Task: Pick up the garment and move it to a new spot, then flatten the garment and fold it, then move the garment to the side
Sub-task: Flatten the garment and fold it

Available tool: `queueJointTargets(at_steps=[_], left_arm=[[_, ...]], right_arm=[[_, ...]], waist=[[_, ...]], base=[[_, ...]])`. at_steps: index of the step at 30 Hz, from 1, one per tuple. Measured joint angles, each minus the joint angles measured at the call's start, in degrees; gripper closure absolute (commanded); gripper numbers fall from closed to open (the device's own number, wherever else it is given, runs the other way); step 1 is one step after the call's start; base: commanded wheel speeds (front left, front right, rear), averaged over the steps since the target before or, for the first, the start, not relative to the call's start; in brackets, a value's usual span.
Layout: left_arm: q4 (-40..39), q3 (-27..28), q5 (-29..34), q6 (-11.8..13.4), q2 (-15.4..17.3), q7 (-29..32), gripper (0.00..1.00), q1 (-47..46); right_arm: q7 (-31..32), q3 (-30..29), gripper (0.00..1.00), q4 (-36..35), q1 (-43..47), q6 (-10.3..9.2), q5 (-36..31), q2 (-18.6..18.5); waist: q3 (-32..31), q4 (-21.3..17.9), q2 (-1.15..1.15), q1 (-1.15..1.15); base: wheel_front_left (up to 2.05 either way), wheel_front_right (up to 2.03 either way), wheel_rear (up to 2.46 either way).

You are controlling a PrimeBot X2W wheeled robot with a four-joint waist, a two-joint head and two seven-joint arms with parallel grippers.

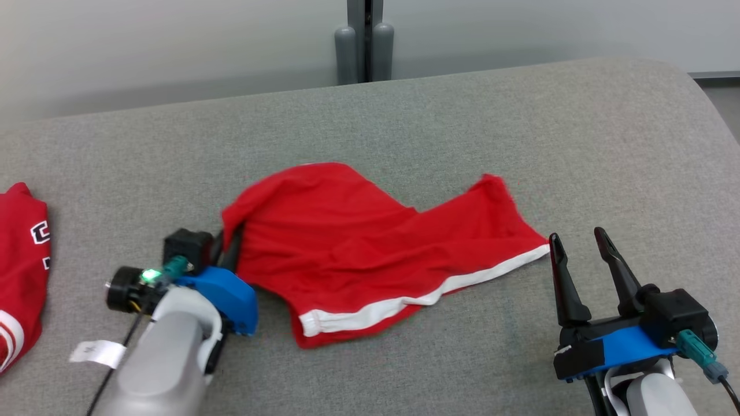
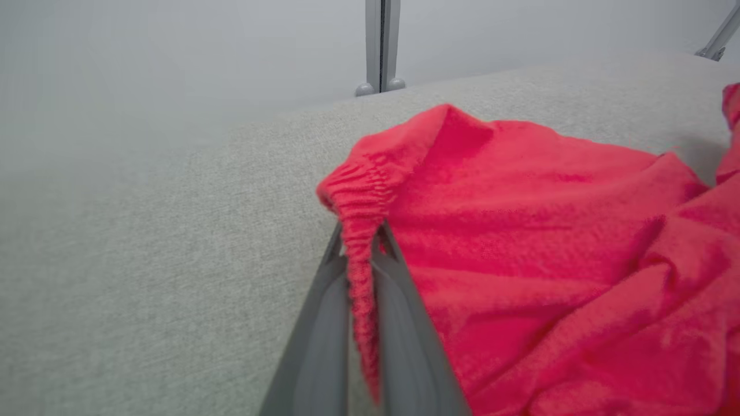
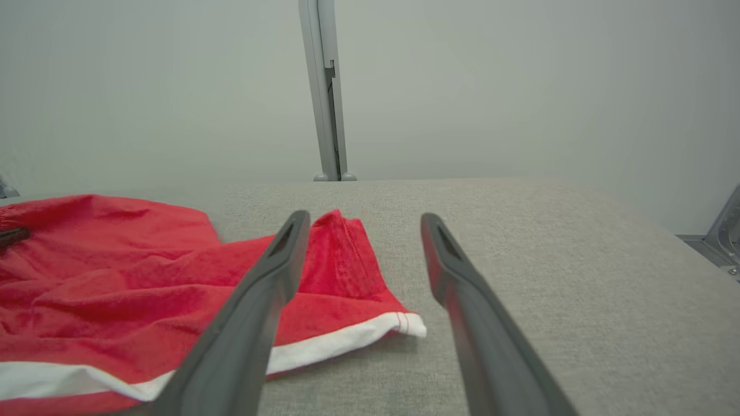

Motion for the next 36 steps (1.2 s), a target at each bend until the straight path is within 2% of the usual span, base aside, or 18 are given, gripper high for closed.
queueJointTargets(at_steps=[5,10,11,12,13,18,23,30,36], left_arm=[[-4.03,1.93,0.07,0.69,4.16,-0.05,1.00,-0.59],[-6.82,3.48,0.01,1.96,6.14,-0.07,1.00,-0.34],[-6.82,3.48,0.01,1.96,6.14,-0.07,0.89,-0.34],[-7.04,3.76,-0.04,2.05,6.02,-0.07,0.55,-0.08],[-7.45,3.98,-0.07,2.52,5.87,-0.07,0.00,0.30],[-11.41,5.00,-0.41,3.69,4.41,-0.07,0.00,2.82],[-19.28,8.58,-0.41,5.77,3.67,-0.08,0.00,7.71],[-30.78,13.21,1.14,7.02,0.89,-0.09,0.00,16.32],[-36.31,15.64,3.16,7.03,-1.23,-0.08,0.00,21.96]], right_arm=[[0.00,0.37,0.00,0.44,0.37,0.00,0.29,0.00],[0.00,0.81,0.00,1.54,0.94,0.00,0.79,0.00],[0.00,0.81,0.00,1.54,0.94,0.00,0.79,0.00],[0.00,0.84,0.00,1.67,0.97,0.00,0.84,0.00],[0.00,0.82,0.00,1.75,1.05,0.00,0.85,0.00],[0.00,0.20,0.00,2.07,1.76,0.00,1.07,-0.01],[0.00,0.12,0.00,2.04,1.96,0.00,1.08,0.00],[0.00,0.12,0.00,1.83,2.31,0.00,1.25,0.00],[0.00,-0.11,0.00,1.60,3.21,0.00,1.24,0.01]], waist=[[-0.68,0.39,0.00,0.00],[-1.24,-0.61,0.00,0.00],[-1.24,-0.61,0.00,0.00],[-1.31,-0.80,0.00,0.00],[-1.39,-0.96,0.00,0.00],[-2.29,-0.90,0.00,0.00],[-3.71,0.28,0.00,0.00],[-5.99,2.70,0.00,0.00],[-7.43,5.06,0.00,-0.01]], base=[[0.00,0.00,0.00],[0.00,0.00,0.00],[0.00,0.00,0.00],[0.00,0.00,0.00],[0.00,0.00,0.00],[0.00,0.00,0.00],[0.00,0.00,0.00],[0.00,0.00,0.00],[0.00,0.00,0.00]])
